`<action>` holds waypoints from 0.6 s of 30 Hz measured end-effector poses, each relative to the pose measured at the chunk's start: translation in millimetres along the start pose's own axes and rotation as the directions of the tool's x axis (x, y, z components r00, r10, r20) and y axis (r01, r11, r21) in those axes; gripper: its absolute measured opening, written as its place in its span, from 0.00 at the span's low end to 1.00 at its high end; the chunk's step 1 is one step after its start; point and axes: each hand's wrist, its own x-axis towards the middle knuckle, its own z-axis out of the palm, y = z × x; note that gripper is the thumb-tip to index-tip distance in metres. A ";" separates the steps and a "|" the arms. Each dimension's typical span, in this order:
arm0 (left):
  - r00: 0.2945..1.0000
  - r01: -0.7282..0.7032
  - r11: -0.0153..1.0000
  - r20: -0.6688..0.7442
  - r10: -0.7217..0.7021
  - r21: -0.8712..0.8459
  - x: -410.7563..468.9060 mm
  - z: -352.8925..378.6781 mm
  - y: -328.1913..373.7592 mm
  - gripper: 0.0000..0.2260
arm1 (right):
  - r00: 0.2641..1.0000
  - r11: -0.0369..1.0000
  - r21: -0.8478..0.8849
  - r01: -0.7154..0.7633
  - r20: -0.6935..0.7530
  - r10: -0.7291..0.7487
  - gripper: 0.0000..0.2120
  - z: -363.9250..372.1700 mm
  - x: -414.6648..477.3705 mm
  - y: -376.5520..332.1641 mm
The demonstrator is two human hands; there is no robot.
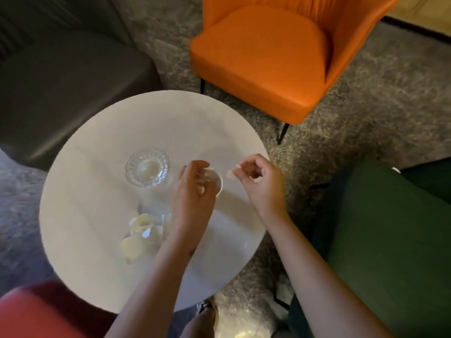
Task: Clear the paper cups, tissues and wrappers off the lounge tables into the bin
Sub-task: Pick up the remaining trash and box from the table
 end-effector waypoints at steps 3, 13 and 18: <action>0.999 0.039 0.997 0.005 -0.040 0.063 11.0 -16.8 -34.6 0.15 | 1.000 0.994 -0.110 -0.004 0.030 0.008 0.04 35.0 -2.5 9.5; 0.985 0.098 0.991 0.130 -0.110 0.097 14.9 -16.2 -84.6 0.19 | 0.999 0.878 -0.477 -0.045 -0.021 0.040 0.07 76.1 -1.1 28.9; 0.989 0.105 0.992 0.093 -0.111 0.065 17.0 -25.1 -92.6 0.19 | 1.000 0.938 -0.346 -0.004 -0.010 0.001 0.07 79.7 -1.7 18.7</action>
